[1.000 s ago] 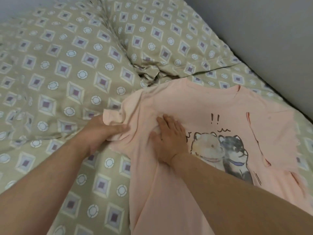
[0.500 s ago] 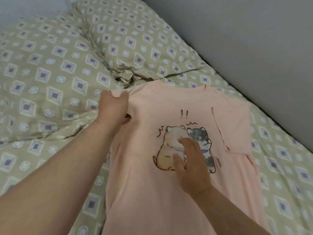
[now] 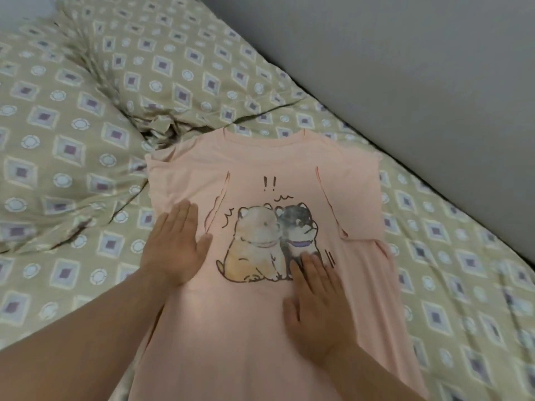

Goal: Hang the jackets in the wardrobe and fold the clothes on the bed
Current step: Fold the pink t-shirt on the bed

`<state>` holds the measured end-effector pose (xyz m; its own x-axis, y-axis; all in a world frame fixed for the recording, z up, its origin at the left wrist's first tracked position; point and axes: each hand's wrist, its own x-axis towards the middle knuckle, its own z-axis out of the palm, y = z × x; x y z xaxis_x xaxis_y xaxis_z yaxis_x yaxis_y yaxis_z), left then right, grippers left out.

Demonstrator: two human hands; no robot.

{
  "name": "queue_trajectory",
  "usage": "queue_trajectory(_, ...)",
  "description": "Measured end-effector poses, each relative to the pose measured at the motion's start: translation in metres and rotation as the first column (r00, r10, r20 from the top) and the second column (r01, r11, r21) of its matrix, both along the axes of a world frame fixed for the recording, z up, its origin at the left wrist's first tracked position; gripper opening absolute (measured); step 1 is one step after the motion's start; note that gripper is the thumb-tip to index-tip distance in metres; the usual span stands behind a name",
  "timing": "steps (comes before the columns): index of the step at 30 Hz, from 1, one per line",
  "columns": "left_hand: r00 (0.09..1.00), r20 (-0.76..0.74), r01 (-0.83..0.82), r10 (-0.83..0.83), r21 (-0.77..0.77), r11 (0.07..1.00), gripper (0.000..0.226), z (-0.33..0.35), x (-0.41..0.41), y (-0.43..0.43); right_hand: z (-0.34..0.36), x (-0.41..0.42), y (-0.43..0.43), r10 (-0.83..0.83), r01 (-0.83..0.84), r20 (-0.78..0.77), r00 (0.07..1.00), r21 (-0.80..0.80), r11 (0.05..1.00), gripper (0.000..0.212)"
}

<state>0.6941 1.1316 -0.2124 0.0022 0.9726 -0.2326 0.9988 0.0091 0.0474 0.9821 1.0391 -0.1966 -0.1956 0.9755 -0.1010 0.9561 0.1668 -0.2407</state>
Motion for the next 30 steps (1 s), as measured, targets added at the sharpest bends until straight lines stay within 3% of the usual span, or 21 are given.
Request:
queue_trajectory(5,0.995,-0.062,-0.077,0.076,-0.013,0.997,0.076,-0.008,0.007,0.01,-0.009,0.003,0.002,0.013,-0.013,-0.008,1.0,0.006,1.0,0.066)
queue_trajectory(8,0.991,0.016,-0.134,0.134,0.044,0.99,0.075,0.003,0.01,-0.015,-0.005,0.006,0.002,0.051,-0.052,-0.07,0.996,-0.012,0.999,0.067)
queue_trajectory(11,0.968,0.163,-0.206,0.192,0.074,0.976,0.077,0.014,0.007,-0.095,0.002,0.024,-0.023,0.033,-0.041,-0.094,0.995,-0.088,0.995,0.066)
queue_trajectory(19,0.922,0.113,-0.353,0.369,-0.144,0.925,0.085,0.033,0.003,-0.291,0.019,0.111,-0.17,-0.205,0.2,-0.015,0.979,-0.154,0.968,0.059)
queue_trajectory(21,0.883,0.086,-0.429,0.461,-0.251,0.868,0.082,0.035,0.003,-0.324,0.021,0.127,-0.204,-0.406,0.395,-0.004,0.914,-0.219,0.892,0.058)
queue_trajectory(24,0.783,0.039,-0.552,0.62,-0.415,0.723,0.059,0.045,0.012,-0.363,0.031,0.14,-0.245,-0.663,0.633,0.048,0.747,-0.355,0.688,0.041)
queue_trajectory(26,0.677,0.075,-0.593,0.732,-0.533,0.604,0.06,0.056,0.014,-0.373,0.043,0.141,-0.257,-0.743,0.651,0.018,0.669,-0.496,0.575,0.03)
queue_trajectory(28,0.537,0.099,-0.626,0.838,-0.619,0.474,0.07,0.061,0.015,-0.369,0.048,0.139,-0.261,-0.753,0.581,0.054,0.655,-0.673,0.458,0.023)
queue_trajectory(30,0.431,0.171,-0.645,0.886,-0.628,0.435,0.077,0.06,0.007,-0.351,0.05,0.143,-0.256,-0.746,0.481,0.034,0.665,-0.784,0.392,0.01)
